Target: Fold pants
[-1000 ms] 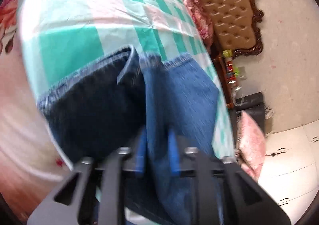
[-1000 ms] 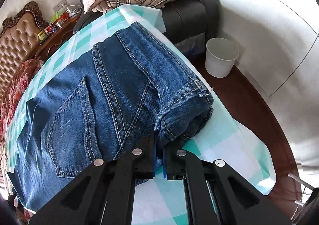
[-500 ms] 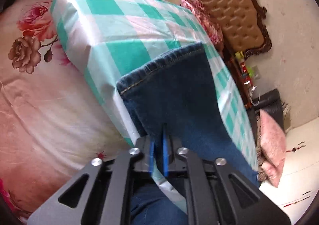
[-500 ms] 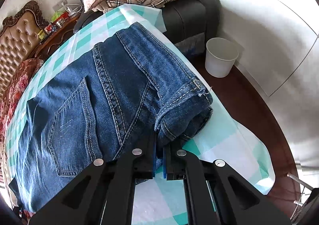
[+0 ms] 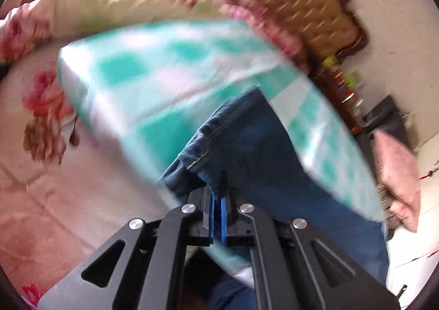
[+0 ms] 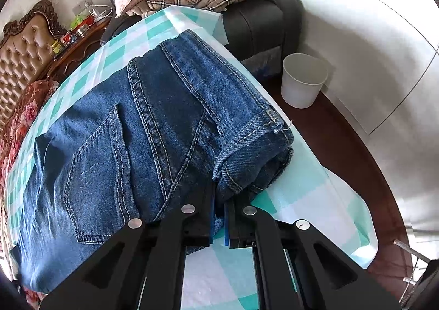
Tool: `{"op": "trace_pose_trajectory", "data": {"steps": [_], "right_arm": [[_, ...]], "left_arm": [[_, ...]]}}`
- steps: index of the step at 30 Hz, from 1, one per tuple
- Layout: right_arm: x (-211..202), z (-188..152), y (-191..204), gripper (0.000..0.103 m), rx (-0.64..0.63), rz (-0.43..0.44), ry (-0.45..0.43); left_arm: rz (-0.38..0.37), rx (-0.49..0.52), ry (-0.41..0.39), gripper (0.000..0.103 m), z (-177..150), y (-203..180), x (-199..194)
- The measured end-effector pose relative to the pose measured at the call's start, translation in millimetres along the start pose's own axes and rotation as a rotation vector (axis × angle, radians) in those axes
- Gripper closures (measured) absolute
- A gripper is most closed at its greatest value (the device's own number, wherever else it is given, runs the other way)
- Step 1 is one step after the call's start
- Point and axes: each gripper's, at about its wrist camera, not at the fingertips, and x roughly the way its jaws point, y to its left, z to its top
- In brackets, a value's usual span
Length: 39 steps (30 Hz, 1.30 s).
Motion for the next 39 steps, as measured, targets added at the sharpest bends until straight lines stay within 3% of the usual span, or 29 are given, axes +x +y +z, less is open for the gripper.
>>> {"op": "trace_pose_trajectory", "data": {"steps": [6, 8, 10, 12, 16, 17, 18, 20, 21, 22, 23, 25, 28, 32, 36, 39], "right_arm": [[-11.0, 4.9, -2.3, 0.101, 0.010, 0.002, -0.007], [-21.2, 6.6, 1.7, 0.101, -0.011, -0.011, -0.034], [-24.8, 5.6, 8.6, 0.101, -0.039, -0.044, -0.045], [-16.3, 4.8, 9.6, 0.101, -0.039, -0.074, -0.020], [-4.3, 2.0, 17.6, 0.101, -0.042, -0.139, 0.002], [-3.4, 2.2, 19.8, 0.101, -0.040, -0.150, 0.004], [-3.2, 2.4, 21.8, 0.100, -0.036, -0.160, 0.006], [-4.4, 2.4, 23.4, 0.101, -0.035, -0.169, 0.006], [-4.8, 2.8, 23.5, 0.101, -0.036, -0.172, 0.007], [-5.1, 3.1, 22.8, 0.101, -0.036, -0.172, 0.009], [-4.9, 4.4, 21.9, 0.101, -0.032, -0.169, 0.012], [-6.7, 6.7, 21.4, 0.101, -0.028, -0.172, 0.012], [-8.5, 9.9, 28.2, 0.101, -0.039, -0.189, 0.002], [-4.8, 7.7, 26.3, 0.101, -0.037, -0.181, 0.011], [-19.2, 1.3, 13.7, 0.101, 0.012, -0.151, -0.023], [-9.3, -8.7, 12.3, 0.100, -0.031, -0.146, -0.006]], "left_arm": [[0.127, 0.119, -0.044, 0.100, -14.3, -15.2, 6.3], [0.261, 0.328, -0.135, 0.100, -27.0, -45.6, -1.7], [0.387, 0.636, -0.252, 0.100, -57.7, -92.0, -7.2], [0.399, 0.858, -0.309, 0.100, -94.5, -128.2, -7.6], [0.427, 1.079, -0.387, 0.100, -132.2, -156.2, -2.4], [0.419, 1.063, -0.391, 0.100, -129.6, -151.1, -3.8], [0.386, 0.964, -0.376, 0.100, -116.1, -136.3, -8.0], [0.304, 0.668, -0.286, 0.100, -74.0, -82.8, -8.2], [0.308, 0.553, -0.247, 0.100, -60.5, -53.8, -6.1], [0.291, 0.502, -0.223, 0.095, -53.6, -36.3, -5.2], [0.219, 0.426, -0.181, 0.089, -45.4, -17.1, -5.5], [0.107, 0.331, -0.151, 0.087, -36.5, 1.4, -12.7], [0.043, 0.221, -0.153, 0.087, -30.7, 14.6, -19.5], [0.103, 0.239, -0.152, 0.097, -26.4, 4.1, -8.9], [0.126, 0.259, -0.142, 0.098, -9.5, -2.7, 6.8], [0.149, 0.273, -0.140, 0.097, 1.4, -9.1, 18.1]]}}
